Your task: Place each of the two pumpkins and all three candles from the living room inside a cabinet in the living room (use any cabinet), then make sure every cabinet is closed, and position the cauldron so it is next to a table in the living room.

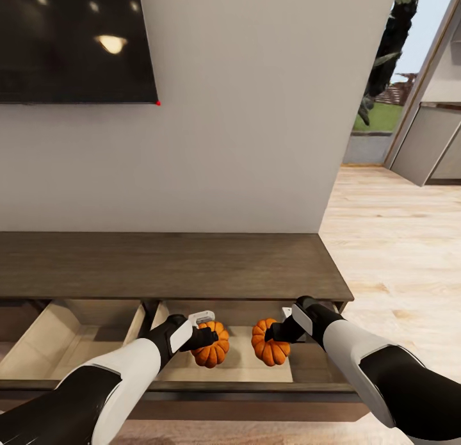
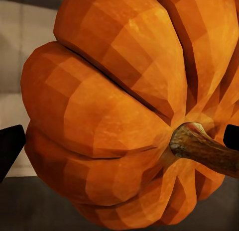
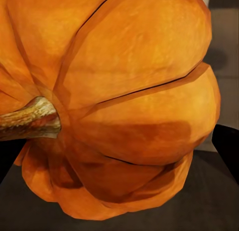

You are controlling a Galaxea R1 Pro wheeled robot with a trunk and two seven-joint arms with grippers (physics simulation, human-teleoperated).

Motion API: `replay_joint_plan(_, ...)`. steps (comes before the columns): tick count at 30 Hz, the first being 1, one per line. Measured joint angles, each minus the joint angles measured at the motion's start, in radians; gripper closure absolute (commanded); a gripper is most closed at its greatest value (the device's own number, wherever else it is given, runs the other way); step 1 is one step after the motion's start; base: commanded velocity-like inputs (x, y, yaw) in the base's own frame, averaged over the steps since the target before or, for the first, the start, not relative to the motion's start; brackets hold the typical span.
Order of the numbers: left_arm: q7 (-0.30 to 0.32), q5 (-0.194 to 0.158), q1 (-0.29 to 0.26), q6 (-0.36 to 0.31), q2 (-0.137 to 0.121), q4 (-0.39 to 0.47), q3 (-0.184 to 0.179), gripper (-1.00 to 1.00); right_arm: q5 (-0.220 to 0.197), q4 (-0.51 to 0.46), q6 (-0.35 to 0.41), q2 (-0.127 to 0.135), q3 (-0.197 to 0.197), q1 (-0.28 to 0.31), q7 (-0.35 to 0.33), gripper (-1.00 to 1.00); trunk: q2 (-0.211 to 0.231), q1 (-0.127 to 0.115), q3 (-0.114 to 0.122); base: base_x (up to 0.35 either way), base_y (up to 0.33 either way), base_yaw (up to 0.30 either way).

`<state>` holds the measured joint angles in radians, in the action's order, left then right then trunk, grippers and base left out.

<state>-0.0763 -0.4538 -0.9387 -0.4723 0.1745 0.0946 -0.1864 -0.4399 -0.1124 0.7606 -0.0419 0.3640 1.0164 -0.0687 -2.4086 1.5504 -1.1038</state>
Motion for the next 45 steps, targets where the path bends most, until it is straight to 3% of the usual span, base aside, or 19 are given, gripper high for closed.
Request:
replay_joint_plan(9, 0.0, 0.0, 0.0, 0.0, 0.0, 0.0, -0.001, 1.0, 0.0, 0.0, 0.0, 0.0, 0.001, 0.0, 0.0, 1.0, 0.0, 0.0, -0.004, 0.0, 0.0, 0.0)
replay_joint_plan(45, 0.0, 0.0, 0.0, 0.0, 0.0, 0.0, -0.001, 1.0, 0.001, 0.0, 0.0, 0.0, 0.001, 0.0, -0.001, 1.0, 0.0, 0.0, -0.059, 0.0, 0.0, 0.0)
